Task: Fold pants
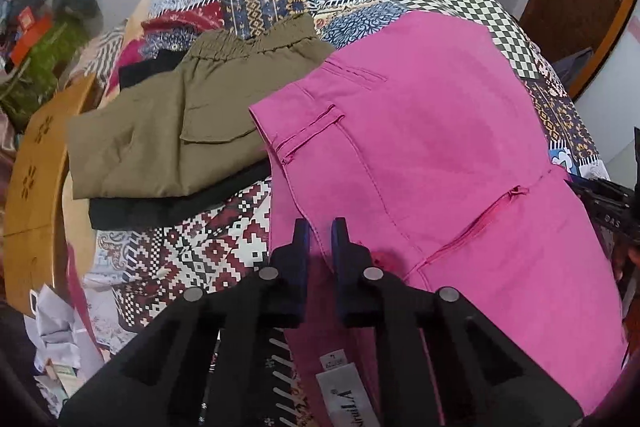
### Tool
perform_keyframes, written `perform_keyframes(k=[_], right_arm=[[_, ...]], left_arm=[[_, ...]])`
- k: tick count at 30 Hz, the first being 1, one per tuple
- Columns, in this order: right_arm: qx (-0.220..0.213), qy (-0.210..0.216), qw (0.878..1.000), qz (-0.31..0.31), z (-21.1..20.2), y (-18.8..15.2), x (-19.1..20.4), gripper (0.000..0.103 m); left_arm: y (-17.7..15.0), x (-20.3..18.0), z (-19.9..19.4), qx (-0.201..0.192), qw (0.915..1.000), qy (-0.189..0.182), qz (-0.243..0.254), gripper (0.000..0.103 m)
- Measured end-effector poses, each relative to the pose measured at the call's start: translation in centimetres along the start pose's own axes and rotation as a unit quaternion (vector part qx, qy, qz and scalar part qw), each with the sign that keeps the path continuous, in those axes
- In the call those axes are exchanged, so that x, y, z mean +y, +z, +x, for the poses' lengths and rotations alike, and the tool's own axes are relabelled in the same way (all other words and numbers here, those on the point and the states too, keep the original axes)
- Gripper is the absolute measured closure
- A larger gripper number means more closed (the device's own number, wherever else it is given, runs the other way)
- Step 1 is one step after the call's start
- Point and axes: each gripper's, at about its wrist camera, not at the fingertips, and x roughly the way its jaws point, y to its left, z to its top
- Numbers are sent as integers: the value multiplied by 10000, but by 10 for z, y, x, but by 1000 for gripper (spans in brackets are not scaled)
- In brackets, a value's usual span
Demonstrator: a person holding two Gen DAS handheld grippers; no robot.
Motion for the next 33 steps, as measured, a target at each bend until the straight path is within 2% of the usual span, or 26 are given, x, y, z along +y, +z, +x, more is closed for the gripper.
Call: perform_keyframes(k=[1, 3, 6, 7, 9, 10, 12, 14, 17, 19, 20, 22, 24, 26, 29, 31, 33], right_arm=[[-25, -45, 10000, -42, 1, -1, 3, 79], [-48, -172, 9995, -249, 3, -2, 9, 93], [-56, -371, 9980, -513, 5, -4, 14, 97], [-37, -408, 9974, -589, 5, -4, 16, 97], [67, -456, 9966, -687, 7, -2, 14, 98], [96, -439, 9969, -648, 8, -1, 13, 98], [154, -393, 9976, -541, 12, -1, 12, 98], [161, -437, 9973, -575, 13, -1, 13, 98], [211, -500, 9967, -605, 12, -1, 16, 97], [288, -573, 9961, -602, 2, -3, 13, 95], [375, -652, 9956, -566, -3, -3, 12, 94], [426, -728, 9953, -482, -14, -2, 9, 83], [277, -772, 9958, -416, -31, 1, 7, 58], [43, -788, 9959, -446, -47, 4, 9, 45], [-320, -884, 9935, -643, -71, 16, 17, 39], [-502, -875, 9923, -725, -80, 27, 23, 38], [-650, -784, 9920, -752, -84, 37, 31, 38]], left_arm=[[-1, -1, -1, -37, 10000, 60, 35, 94], [-2, -3, -2, -91, 9998, 166, 92, 95], [-3, -4, -4, -153, 9989, 394, 215, 97], [-3, -3, -1, -85, 9984, 485, 261, 102], [-3, -1, 6, -19, 9949, 926, 403, 102], [-3, 4, 9, 51, 9946, 956, 401, 102], [-6, 18, 13, 200, 9961, 832, 212, 102], [-10, 29, 5, 184, 9983, 555, 36, 102], [-15, 34, -14, -14, 9996, 296, -5, 101], [-15, 33, -28, -169, 9994, 302, 68, 93], [-13, 33, -32, -218, 9993, 299, 84, 90], [-9, 34, -40, -322, 9991, 273, 57, 69], [-3, 36, -45, -443, 9987, 265, -17, 53], [2, 39, -48, -520, 9984, 193, -111, 48], [13, 45, -44, -504, 9983, 108, -290, 40], [22, 50, -39, -512, 9978, 170, -380, 34], [31, 51, -31, -449, 9981, 245, -355, 34]])
